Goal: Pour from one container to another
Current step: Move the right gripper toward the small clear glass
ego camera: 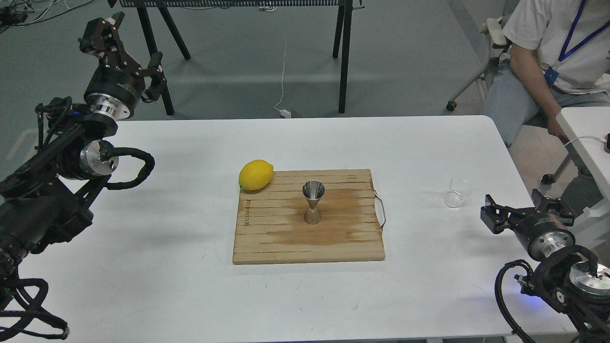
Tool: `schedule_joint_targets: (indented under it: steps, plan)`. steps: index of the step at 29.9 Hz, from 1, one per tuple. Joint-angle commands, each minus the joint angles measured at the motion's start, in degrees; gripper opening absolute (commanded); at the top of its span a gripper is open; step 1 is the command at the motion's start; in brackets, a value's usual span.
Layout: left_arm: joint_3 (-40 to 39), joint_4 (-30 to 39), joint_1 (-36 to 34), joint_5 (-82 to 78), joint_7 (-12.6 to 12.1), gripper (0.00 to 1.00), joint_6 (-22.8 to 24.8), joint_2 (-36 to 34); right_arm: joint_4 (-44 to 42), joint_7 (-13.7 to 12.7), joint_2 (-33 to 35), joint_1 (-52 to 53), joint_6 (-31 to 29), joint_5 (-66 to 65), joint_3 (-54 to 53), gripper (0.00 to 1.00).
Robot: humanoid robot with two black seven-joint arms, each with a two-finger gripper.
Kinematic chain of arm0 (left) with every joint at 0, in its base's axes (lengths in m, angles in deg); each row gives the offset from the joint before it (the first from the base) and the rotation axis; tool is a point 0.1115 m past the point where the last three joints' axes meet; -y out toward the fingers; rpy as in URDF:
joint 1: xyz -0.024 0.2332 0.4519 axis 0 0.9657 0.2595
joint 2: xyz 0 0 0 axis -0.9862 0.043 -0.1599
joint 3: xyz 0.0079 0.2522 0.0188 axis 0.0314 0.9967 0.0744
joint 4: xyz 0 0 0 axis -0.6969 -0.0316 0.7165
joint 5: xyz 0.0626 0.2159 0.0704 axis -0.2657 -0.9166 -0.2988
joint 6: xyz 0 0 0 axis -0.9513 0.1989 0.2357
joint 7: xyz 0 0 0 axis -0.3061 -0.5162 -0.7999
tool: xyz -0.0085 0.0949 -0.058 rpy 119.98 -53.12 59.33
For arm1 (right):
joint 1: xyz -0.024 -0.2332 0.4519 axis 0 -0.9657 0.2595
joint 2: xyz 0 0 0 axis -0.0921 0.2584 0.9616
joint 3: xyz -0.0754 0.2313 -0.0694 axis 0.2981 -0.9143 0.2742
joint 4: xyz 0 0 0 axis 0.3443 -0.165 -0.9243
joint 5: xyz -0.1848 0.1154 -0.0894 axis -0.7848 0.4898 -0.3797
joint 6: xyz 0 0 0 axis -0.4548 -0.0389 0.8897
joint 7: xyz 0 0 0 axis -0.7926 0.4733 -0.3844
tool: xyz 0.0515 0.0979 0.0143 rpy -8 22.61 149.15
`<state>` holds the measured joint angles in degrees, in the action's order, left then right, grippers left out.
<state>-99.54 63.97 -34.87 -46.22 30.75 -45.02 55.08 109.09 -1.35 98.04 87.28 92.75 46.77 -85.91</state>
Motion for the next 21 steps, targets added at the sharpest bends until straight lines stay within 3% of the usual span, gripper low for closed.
schedule_joint_targets:
  steps: [1,7,13,21]
  plan:
    - [-0.1,0.0,0.0,0.0,0.0,1.00,0.0,0.0,-0.5,-2.2,-0.8,2.4,0.0,-1.7,3.1,0.99]
    - [0.0,0.0,0.1,-0.1,0.0,1.00,0.0,-0.1,-2.6,-2.3,-5.0,2.6,-3.3,-2.2,4.2,1.00]
    - [0.1,0.0,0.6,-0.1,0.9,1.00,0.0,0.1,-8.7,-2.7,-6.4,4.2,-11.0,-3.0,5.9,1.00]
    - [0.2,0.0,0.6,-0.1,1.0,1.00,0.0,0.2,-12.4,-3.1,-7.4,5.4,-11.8,-3.1,6.9,1.00]
